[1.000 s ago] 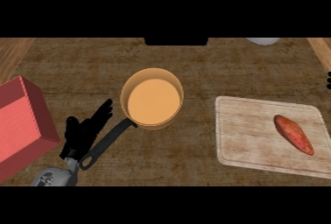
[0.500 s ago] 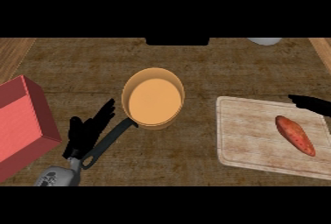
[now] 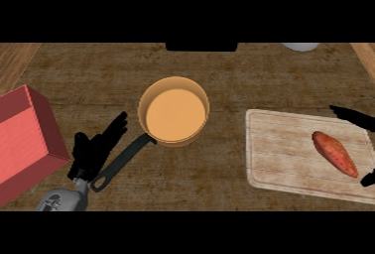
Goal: Pick the sweet potato from the cutting board and place it in the pot
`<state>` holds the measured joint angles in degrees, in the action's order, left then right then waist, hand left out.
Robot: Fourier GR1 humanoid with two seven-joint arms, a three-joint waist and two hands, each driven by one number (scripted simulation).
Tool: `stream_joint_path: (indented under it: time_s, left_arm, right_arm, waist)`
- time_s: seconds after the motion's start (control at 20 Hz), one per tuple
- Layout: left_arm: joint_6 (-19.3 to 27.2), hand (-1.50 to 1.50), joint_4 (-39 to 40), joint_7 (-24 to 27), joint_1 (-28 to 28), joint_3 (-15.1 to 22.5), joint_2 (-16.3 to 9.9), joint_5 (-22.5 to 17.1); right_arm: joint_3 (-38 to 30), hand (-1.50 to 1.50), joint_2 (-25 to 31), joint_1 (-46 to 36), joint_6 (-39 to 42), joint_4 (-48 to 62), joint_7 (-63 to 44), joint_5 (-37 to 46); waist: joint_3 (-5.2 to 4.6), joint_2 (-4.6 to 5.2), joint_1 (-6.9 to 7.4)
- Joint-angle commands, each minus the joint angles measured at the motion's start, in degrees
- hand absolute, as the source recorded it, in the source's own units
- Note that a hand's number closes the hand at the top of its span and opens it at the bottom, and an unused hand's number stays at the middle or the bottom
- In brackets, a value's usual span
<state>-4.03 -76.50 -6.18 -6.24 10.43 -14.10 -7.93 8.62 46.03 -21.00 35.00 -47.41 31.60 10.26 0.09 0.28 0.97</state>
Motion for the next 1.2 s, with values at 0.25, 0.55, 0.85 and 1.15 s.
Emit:
stream_joint_path:
  time_s: [0.25,0.55,0.85,1.15]
  left_arm:
    - [0.7,0.00,-0.2,-1.7,-0.9,0.7,2.6,0.7]
    - [0.6,0.00,-0.3,-0.7,0.6,0.4,1.8,1.6]
    - [1.4,0.00,-0.7,-0.8,0.0,0.6,2.9,2.4]
    - [-1.9,0.00,-1.9,-2.5,-0.9,-1.9,0.0,-0.1]
  right_arm:
    - [0.4,-1.50,-0.7,-1.3,10.3,10.3,12.6,-2.7]
    - [1.7,-1.50,-5.6,-1.9,12.2,11.0,8.4,-7.3]
    - [1.5,-1.50,-5.6,-3.9,14.6,16.5,7.9,-9.5]
    - [3.2,-1.50,-9.6,-4.1,13.3,18.1,6.8,-10.4]
  waist:
    - [0.07,0.08,-0.01]
    - [0.03,0.01,0.19]
    - [0.10,0.18,0.54]
    - [0.11,0.21,0.76]
